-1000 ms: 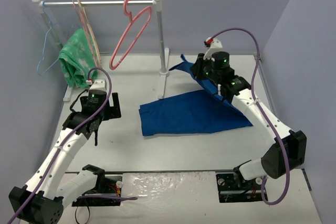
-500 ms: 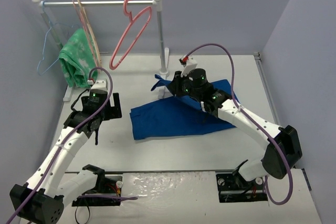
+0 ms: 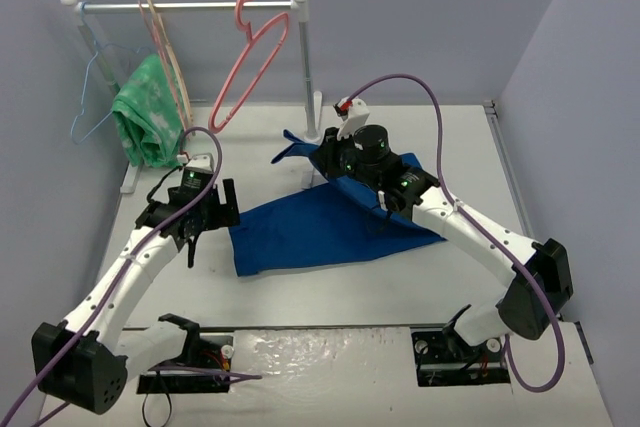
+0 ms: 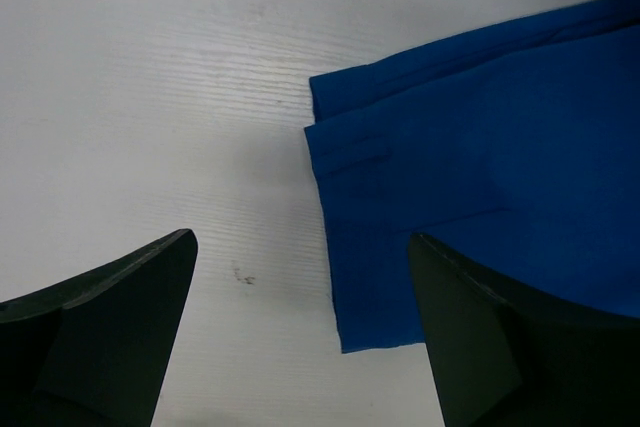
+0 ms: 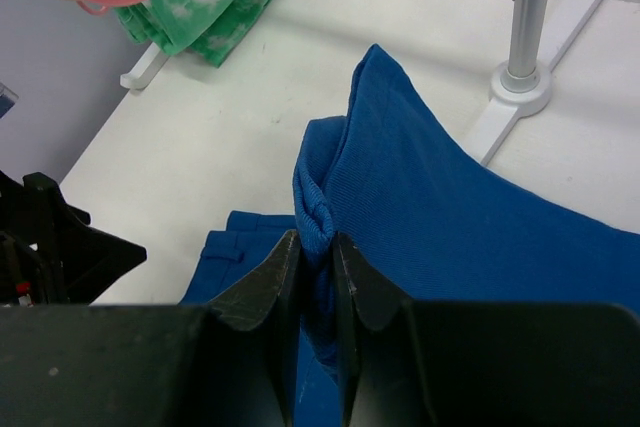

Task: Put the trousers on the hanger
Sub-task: Fold the trousers at the center of the board.

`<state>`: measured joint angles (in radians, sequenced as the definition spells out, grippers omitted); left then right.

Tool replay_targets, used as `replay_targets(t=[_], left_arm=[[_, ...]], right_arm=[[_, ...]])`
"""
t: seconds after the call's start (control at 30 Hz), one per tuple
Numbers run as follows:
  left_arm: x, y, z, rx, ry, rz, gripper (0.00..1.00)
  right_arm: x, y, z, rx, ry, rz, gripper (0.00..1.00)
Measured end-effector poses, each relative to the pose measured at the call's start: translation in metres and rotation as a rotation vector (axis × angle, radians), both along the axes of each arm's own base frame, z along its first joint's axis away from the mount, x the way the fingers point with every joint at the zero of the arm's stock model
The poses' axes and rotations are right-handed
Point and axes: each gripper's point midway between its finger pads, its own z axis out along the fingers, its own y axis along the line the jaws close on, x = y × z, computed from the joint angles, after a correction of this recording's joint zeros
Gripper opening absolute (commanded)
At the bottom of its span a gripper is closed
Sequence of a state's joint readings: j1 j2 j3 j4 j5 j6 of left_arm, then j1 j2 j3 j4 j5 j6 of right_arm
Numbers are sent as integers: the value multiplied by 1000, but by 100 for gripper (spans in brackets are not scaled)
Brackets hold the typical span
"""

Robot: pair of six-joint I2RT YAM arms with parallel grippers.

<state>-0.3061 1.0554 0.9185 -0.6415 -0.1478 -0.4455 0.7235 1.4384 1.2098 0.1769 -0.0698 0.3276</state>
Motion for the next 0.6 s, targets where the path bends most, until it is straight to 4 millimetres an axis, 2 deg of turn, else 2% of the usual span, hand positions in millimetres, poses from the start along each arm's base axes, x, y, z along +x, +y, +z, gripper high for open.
replay_targets(t=[0.13,0.4,0.43,0.5,0.6], left_arm=[[1,-14,-27,-84,54,41,64],[-28,-37,-125,-147,257,98,30],[-28,-41,-132,-155,262,101,25],[-20,-50,-132,-178,233,101,13],[-4,-64,-132,-217,187,98,3]], right_arm=[[1,-1,0,-7,-4,-3,0],[1,-1,-1,-15,-9,0,0],[1,-1,-1,-16,-11,0,0],[1,-2,-1,-20,-13,1,0],[1,-2,-1,-28,-19,4,0]])
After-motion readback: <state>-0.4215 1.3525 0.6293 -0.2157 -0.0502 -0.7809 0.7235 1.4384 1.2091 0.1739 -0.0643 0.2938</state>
